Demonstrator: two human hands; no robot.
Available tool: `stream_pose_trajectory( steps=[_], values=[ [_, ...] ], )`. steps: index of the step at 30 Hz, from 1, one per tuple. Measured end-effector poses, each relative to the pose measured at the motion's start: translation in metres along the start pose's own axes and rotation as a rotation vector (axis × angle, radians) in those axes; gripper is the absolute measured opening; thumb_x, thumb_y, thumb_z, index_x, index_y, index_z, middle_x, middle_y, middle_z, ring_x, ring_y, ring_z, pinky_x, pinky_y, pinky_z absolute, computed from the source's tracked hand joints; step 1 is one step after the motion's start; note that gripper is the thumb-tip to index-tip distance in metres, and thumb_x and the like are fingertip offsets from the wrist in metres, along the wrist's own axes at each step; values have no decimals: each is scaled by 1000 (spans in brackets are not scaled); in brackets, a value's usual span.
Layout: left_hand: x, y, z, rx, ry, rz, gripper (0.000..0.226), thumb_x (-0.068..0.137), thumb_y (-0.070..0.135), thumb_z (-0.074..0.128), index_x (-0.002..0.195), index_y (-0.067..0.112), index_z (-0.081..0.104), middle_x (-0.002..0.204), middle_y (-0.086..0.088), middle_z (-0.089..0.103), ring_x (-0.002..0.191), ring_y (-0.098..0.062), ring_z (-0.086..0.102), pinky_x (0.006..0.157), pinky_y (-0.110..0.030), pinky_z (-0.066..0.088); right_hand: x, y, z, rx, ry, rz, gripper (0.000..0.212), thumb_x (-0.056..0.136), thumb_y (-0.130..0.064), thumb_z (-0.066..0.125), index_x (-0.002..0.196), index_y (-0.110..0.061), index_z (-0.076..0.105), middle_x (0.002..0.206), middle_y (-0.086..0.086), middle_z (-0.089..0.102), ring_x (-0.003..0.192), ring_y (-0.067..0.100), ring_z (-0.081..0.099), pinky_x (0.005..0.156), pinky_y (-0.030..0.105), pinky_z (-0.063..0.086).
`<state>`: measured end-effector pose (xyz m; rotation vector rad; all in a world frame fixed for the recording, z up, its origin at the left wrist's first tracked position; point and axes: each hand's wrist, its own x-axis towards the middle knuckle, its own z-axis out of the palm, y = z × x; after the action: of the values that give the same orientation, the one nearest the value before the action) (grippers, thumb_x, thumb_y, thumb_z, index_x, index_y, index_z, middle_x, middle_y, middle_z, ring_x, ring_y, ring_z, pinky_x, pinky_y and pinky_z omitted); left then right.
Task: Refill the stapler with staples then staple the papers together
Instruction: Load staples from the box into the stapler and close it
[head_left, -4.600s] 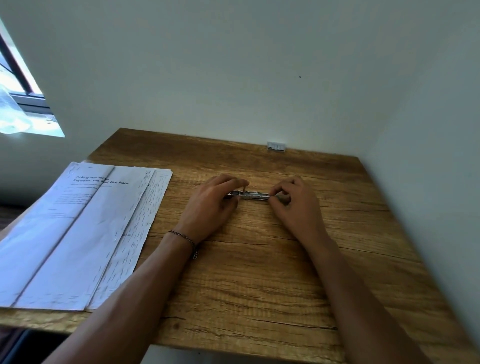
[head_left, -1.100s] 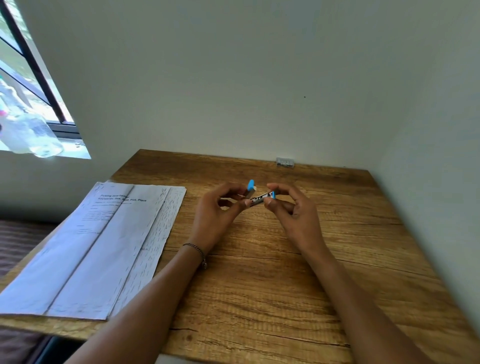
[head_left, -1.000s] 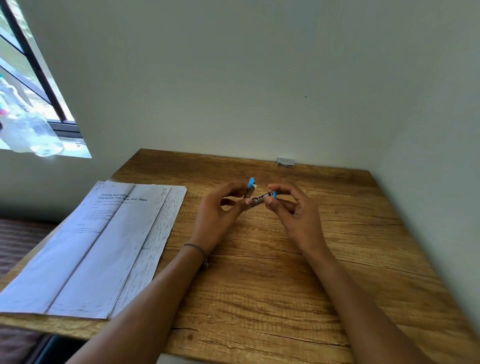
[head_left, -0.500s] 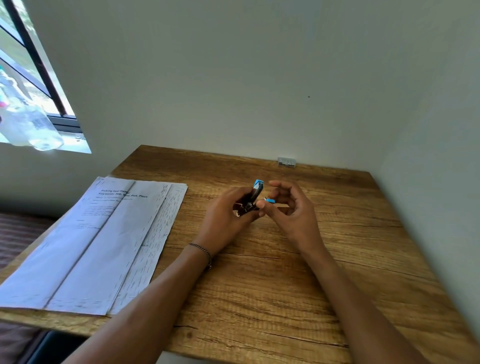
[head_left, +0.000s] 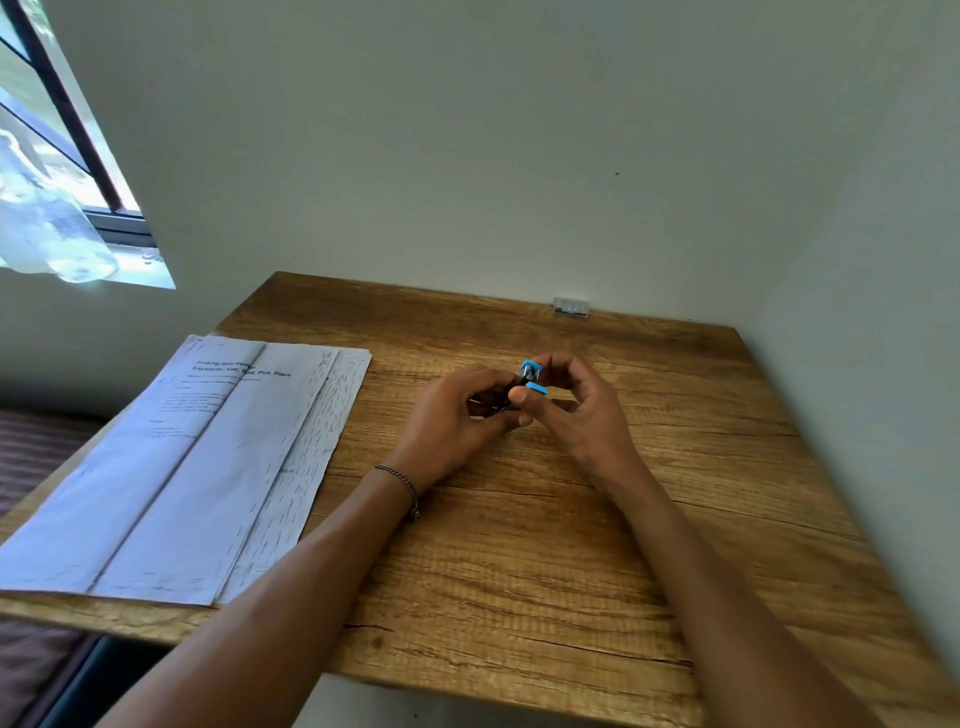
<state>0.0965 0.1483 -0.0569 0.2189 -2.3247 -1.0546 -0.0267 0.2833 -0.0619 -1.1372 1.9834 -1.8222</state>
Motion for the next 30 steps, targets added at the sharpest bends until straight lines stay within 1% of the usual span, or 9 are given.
stream_pose_trajectory(
  steps=[8, 12, 15, 18, 20, 22, 24, 27, 30],
  values=[
    [0, -2, 0, -36, -19, 10, 37, 84, 28, 79, 120, 24, 72, 110, 10, 73, 100, -2, 67, 87, -19, 56, 1, 2, 0, -9, -7, -2, 42, 76, -38, 84, 111, -22, 66, 108, -6, 70, 104, 0, 65, 74, 20, 58],
    [0, -4, 1, -49, -16, 6, 35, 85, 27, 80, 118, 23, 73, 108, 9, 73, 99, -3, 67, 87, -23, 57, 1, 1, 0, 3, -12, -6, 51, 70, -47, 84, 110, -20, 67, 108, -1, 68, 79, -2, 69, 67, 23, 60],
    [1, -5, 1, -55, -23, 10, 35, 85, 27, 80, 118, 24, 72, 108, 10, 73, 100, -3, 66, 87, -21, 56, 1, 0, -1, 4, -21, 9, 51, 67, -50, 84, 108, -25, 67, 109, -5, 69, 69, 9, 70, 65, 23, 59],
    [1, -6, 2, -58, -22, 14, 36, 84, 28, 80, 119, 23, 73, 108, 10, 73, 100, -2, 67, 87, -20, 56, 1, -1, -2, -26, -11, 10, 47, 69, -48, 85, 108, -28, 67, 107, -9, 69, 74, 10, 69, 68, 24, 59],
    [1, -7, 2, -64, -19, 15, 36, 84, 30, 80, 118, 24, 73, 108, 11, 73, 100, -3, 67, 87, -20, 56, 2, -1, -1, -40, -10, 12, 43, 71, -45, 86, 107, -28, 67, 106, -10, 69, 82, 16, 70, 72, 29, 58],
    [2, -9, 2, -76, -18, 18, 35, 83, 33, 80, 117, 28, 73, 107, 12, 74, 100, -3, 67, 86, -21, 57, 1, -2, -2, -36, -6, 10, 40, 72, -41, 86, 105, -29, 68, 105, -12, 69, 83, 22, 70, 73, 34, 58],
    [2, -10, 3, -89, -22, 21, 34, 82, 37, 78, 115, 32, 72, 106, 15, 74, 100, -3, 68, 84, -20, 56, 1, -3, -2, -38, 3, 9, 39, 73, -40, 86, 104, -27, 68, 103, -12, 69, 82, 20, 69, 74, 36, 58],
    [2, -11, 4, -87, -25, 30, 30, 83, 36, 80, 112, 38, 72, 102, 19, 73, 97, -4, 69, 81, -17, 55, 0, -3, -2, -59, 9, 2, 36, 74, -40, 85, 102, -25, 68, 101, -13, 69, 89, 8, 67, 76, 32, 57],
    [2, -13, 5, -109, -19, 14, 30, 82, 34, 81, 111, 35, 73, 102, 19, 74, 97, -1, 70, 80, -14, 54, 0, -3, 0, -43, 12, -11, 38, 74, -44, 83, 102, -24, 68, 100, -16, 69, 97, 1, 66, 73, 20, 56]
  ],
)
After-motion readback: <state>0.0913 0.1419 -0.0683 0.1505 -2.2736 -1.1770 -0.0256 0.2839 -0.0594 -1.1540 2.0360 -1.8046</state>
